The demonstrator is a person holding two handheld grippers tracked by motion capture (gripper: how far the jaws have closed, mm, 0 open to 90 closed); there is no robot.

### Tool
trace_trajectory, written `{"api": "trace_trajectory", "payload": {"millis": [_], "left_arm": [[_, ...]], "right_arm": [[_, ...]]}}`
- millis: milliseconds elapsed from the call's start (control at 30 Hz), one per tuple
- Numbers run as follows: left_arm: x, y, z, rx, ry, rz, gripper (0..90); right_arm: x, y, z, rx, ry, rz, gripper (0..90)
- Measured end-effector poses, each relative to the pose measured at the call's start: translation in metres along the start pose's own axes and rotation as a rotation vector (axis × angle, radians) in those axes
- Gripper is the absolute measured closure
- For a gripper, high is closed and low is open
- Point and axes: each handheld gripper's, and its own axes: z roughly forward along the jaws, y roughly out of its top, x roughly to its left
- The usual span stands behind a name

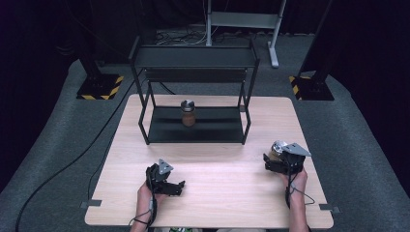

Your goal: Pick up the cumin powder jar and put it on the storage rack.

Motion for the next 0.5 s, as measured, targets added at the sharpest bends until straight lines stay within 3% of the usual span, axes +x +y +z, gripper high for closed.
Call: {"api": "trace_trajectory", "payload": {"millis": [233,500], "left_arm": [[0.0001,0.0,0.0,0.0,0.0,0.0,0.0],[0.0,0.0,0.0,0.0,0.0,0.0,0.0]], "right_arm": [[0.0015,-0.0024,0.0045,-0.002,-0.017,0.005,1.6],[-0.0047,-0.0052,0.005,0.002,-0.004,0.036,25.3]]}}
